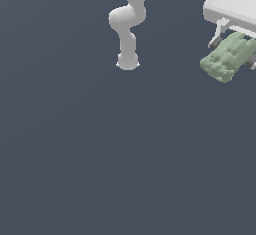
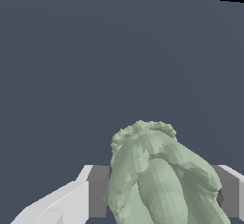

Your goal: Pick up the object and move it to a goal position.

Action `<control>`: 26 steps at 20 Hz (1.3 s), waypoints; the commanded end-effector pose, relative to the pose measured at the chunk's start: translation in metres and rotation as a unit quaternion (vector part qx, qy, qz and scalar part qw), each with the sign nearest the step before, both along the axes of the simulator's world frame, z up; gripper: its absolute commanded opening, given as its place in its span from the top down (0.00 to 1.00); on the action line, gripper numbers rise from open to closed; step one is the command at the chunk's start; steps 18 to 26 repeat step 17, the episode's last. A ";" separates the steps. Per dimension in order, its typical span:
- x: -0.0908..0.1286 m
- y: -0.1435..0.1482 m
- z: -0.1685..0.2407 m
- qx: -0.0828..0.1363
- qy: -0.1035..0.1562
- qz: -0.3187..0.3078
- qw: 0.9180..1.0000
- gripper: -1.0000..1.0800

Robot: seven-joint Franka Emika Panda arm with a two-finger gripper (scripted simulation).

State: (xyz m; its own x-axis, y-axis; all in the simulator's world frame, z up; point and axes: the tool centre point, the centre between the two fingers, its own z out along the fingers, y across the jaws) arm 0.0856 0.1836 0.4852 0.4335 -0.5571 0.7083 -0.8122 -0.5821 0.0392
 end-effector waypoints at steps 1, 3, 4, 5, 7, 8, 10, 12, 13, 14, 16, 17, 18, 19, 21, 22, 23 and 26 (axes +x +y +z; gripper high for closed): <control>0.002 0.006 0.007 -0.004 -0.006 -0.009 1.000 1.00; 0.003 0.009 0.011 -0.006 -0.009 -0.013 1.000 1.00; 0.003 0.011 0.013 -0.007 -0.010 -0.015 1.000 1.00; 0.004 0.012 0.014 -0.008 -0.011 -0.017 1.000 1.00; 0.005 0.015 0.017 -0.009 -0.013 -0.020 1.000 1.00; 0.005 0.016 0.018 -0.010 -0.014 -0.021 1.000 1.00; 0.006 0.017 0.020 -0.011 -0.016 -0.023 1.000 1.00; 0.006 0.018 0.021 -0.012 -0.017 -0.025 0.999 1.00; 0.007 0.018 0.021 -0.012 -0.017 -0.025 0.999 1.00; 0.007 0.019 0.022 -0.012 -0.017 -0.025 0.999 1.00; 0.007 0.019 0.022 -0.012 -0.017 -0.026 0.999 1.00; 0.007 0.019 0.022 -0.012 -0.017 -0.026 0.999 1.00; 0.007 0.019 0.022 -0.012 -0.017 -0.026 0.999 1.00; 0.007 0.019 0.022 -0.012 -0.017 -0.026 0.999 1.00; 0.007 0.019 0.022 -0.012 -0.017 -0.026 0.999 1.00; 0.007 0.019 0.022 -0.012 -0.017 -0.026 0.999 1.00; 0.007 0.019 0.022 -0.012 -0.017 -0.026 0.999 1.00; 0.007 0.019 0.022 -0.012 -0.017 -0.026 0.999 1.00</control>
